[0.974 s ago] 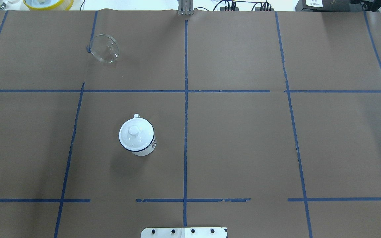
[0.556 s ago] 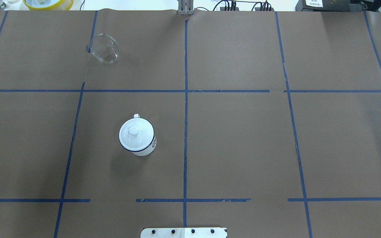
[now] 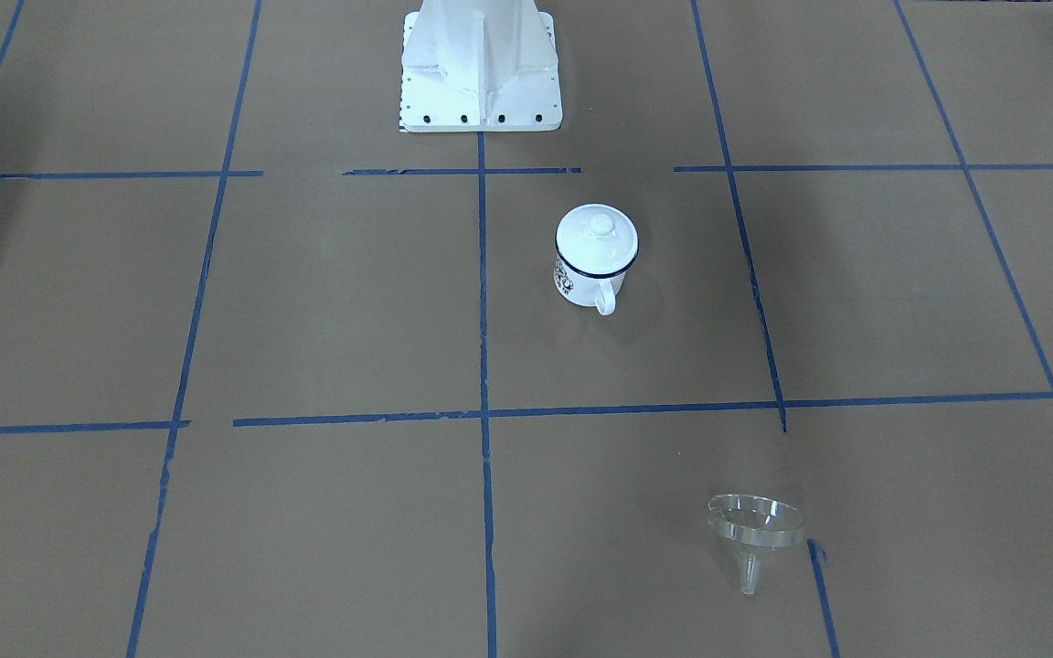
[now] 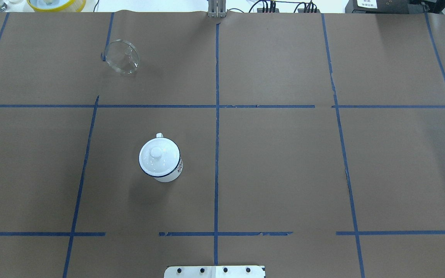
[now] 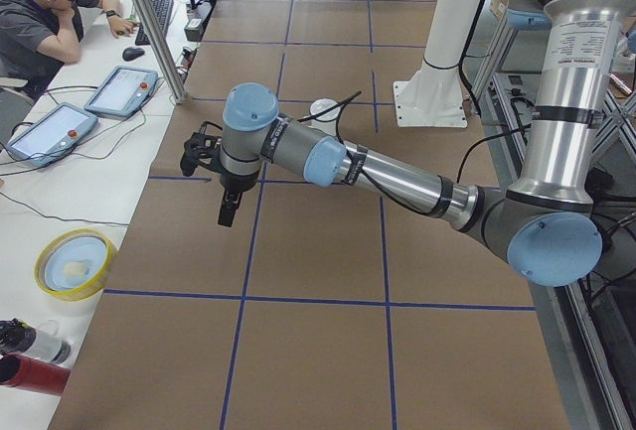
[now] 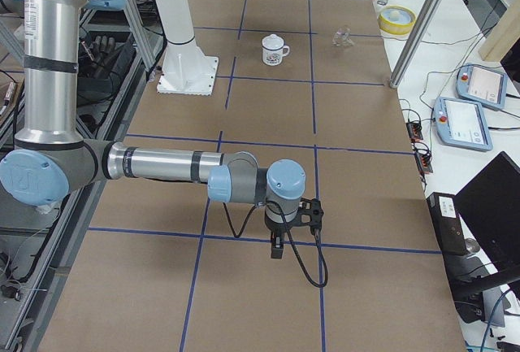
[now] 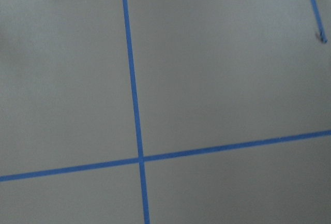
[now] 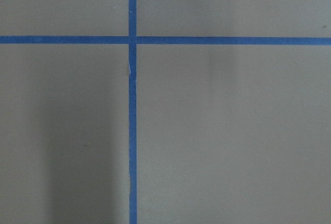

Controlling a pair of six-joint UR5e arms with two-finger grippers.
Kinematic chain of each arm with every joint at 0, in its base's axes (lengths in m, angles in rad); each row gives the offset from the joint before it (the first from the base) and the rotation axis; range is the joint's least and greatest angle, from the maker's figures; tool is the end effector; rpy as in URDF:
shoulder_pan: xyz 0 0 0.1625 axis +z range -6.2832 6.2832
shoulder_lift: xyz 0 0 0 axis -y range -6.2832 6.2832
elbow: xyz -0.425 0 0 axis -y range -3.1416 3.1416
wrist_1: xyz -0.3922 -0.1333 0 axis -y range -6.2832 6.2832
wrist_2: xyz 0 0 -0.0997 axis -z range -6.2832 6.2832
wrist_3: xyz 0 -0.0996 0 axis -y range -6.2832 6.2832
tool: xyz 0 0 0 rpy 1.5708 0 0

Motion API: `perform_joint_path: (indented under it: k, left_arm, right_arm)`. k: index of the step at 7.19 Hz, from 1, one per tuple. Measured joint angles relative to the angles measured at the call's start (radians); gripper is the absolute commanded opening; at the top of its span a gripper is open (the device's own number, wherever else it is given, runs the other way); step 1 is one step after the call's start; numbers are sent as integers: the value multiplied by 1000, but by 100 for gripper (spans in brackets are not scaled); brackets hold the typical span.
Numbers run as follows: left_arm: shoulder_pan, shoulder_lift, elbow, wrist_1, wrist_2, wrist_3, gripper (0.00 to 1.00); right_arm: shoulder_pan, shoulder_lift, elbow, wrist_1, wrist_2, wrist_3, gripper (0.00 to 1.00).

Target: Place funnel on cup

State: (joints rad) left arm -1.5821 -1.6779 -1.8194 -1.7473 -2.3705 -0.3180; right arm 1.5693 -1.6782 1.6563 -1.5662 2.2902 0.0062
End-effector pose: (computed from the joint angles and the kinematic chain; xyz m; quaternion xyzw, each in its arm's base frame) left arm -0.0679 -0.5335 0.4577 0.1820 0.4082 -0.0447 0.8935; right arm 0.0670 -0.4450 0.6703 -0.0095 -0.3519 0.0052 0.9360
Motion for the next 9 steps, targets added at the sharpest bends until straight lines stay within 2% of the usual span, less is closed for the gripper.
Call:
perform_joint_path:
  k: [1,2,3,5,6,7,9]
  left_arm:
    - [41,1,-16,-101,-52,-122,100]
    - [129,-2,-43,-171,-110,-257,100]
    - [227,-7,-91,-199,-104,-410,100]
    - [456,-52,-195,-205,26,-733,100]
    - [565,-105,-210,-183,100,-870,100]
    - [659,-175,-212,-109,179,-960,100]
    - [815,-347,-181,133,308,-1068,100]
  right_arm:
    - [0,0,0,0,0,0,100]
    - [0,0,0,0,0,0,100]
    - [0,0,0,0,0,0,100]
    - [0,0,-1,0,0,0,100]
    - [0,0,0,0,0,0,100]
    - [0,0,0,0,0,0,100]
    - [0,0,0,0,0,0,100]
